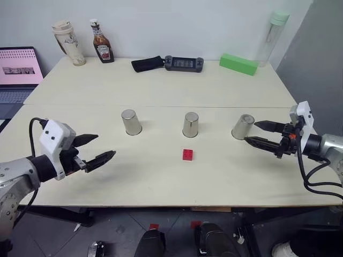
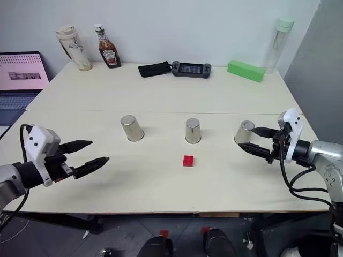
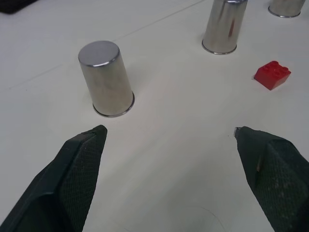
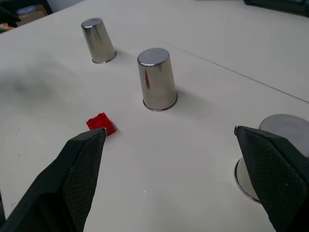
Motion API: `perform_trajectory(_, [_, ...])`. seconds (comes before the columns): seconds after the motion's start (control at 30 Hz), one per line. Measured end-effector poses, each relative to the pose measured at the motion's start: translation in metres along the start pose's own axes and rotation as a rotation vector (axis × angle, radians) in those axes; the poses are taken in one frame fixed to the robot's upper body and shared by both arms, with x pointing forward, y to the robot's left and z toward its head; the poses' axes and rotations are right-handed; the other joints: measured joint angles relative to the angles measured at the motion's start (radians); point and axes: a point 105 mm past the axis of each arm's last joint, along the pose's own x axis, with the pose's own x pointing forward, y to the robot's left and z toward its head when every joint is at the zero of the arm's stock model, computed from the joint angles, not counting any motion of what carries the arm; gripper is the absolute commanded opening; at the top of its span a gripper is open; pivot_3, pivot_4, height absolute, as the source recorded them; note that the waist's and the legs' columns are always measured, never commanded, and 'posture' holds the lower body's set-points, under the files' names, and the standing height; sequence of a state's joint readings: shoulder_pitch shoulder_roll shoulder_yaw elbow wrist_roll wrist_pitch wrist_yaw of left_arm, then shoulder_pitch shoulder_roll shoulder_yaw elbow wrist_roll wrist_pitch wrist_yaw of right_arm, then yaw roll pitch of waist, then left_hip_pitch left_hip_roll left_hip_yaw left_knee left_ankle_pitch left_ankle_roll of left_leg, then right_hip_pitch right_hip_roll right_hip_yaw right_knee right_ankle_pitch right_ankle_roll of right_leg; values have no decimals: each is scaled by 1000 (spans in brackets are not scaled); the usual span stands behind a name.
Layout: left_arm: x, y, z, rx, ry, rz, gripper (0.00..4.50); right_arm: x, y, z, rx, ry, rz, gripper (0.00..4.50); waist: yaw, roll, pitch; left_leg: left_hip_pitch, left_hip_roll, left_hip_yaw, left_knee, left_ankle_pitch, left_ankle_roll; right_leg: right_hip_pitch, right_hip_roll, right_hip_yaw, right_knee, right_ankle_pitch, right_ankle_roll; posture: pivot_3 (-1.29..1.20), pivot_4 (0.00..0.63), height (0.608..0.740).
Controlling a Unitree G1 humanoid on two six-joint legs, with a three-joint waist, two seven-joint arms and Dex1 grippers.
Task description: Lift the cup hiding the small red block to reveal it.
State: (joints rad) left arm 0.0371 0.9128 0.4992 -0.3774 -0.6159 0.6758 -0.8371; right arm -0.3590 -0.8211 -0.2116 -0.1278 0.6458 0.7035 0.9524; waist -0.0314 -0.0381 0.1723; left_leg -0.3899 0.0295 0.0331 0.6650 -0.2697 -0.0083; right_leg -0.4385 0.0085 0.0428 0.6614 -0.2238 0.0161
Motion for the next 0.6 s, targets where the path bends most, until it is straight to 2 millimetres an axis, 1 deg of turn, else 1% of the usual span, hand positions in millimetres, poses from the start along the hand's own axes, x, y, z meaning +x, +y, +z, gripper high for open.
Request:
perform_trajectory(0.07, [1, 0, 2, 2, -12, 7, 4487, 4, 1, 2, 0, -13, 6, 4500, 0, 0, 0, 0, 0, 0, 0, 0, 0, 0, 0, 0, 0, 0, 0, 0, 150, 740])
perform_trajectory(0.2, [2, -2, 4, 9, -18, 8, 4487, 4, -1, 1, 0, -13, -6, 4500, 1, 0, 0, -1, 0, -1, 0, 0, 0, 0, 0, 0, 0, 0, 0, 0, 150, 740])
perform_trajectory(0.6, [5, -4, 0, -6, -24, 8, 4487, 6, -1, 1, 2, -22, -10, 4500, 1, 0, 0, -1, 0, -1, 0, 0, 0, 0, 0, 0, 0, 0, 0, 0, 150, 740])
